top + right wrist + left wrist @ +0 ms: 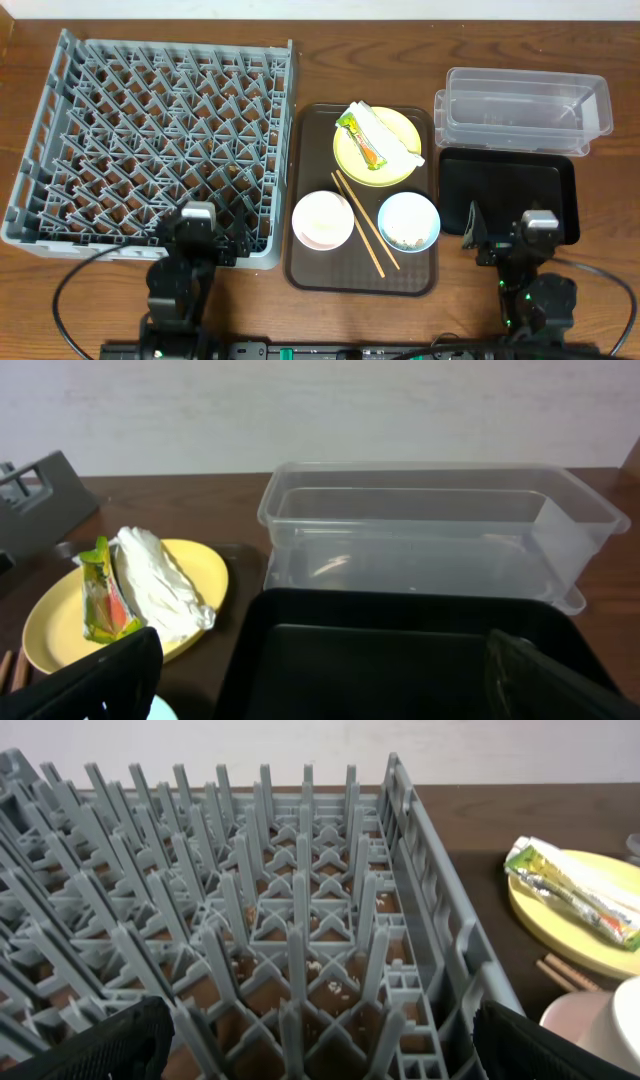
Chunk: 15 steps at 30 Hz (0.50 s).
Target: Sort waste into correct bins and load items into the dishwasher
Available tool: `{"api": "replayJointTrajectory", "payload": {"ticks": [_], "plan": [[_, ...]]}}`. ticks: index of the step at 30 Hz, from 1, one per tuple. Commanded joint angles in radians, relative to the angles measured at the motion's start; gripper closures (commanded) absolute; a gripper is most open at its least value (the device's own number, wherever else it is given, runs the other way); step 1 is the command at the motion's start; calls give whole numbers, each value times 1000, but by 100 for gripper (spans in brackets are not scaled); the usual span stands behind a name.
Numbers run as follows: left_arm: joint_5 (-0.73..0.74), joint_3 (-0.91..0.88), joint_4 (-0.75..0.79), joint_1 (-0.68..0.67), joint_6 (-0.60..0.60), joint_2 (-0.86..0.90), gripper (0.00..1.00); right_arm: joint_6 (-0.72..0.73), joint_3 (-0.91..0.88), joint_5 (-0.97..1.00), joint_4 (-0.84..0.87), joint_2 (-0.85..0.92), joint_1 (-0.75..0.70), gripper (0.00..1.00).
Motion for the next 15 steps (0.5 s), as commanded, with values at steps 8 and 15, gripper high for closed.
{"api": "replayJointTrajectory", "payload": {"ticks": [8,15], "plan": [[-1,318,-215,-4,-13,294,1,30,344,5,-82,429,-5,1],[-1,503,-479,-4,-13,409,2,29,601,-27,-289,709,-5,1]]}}
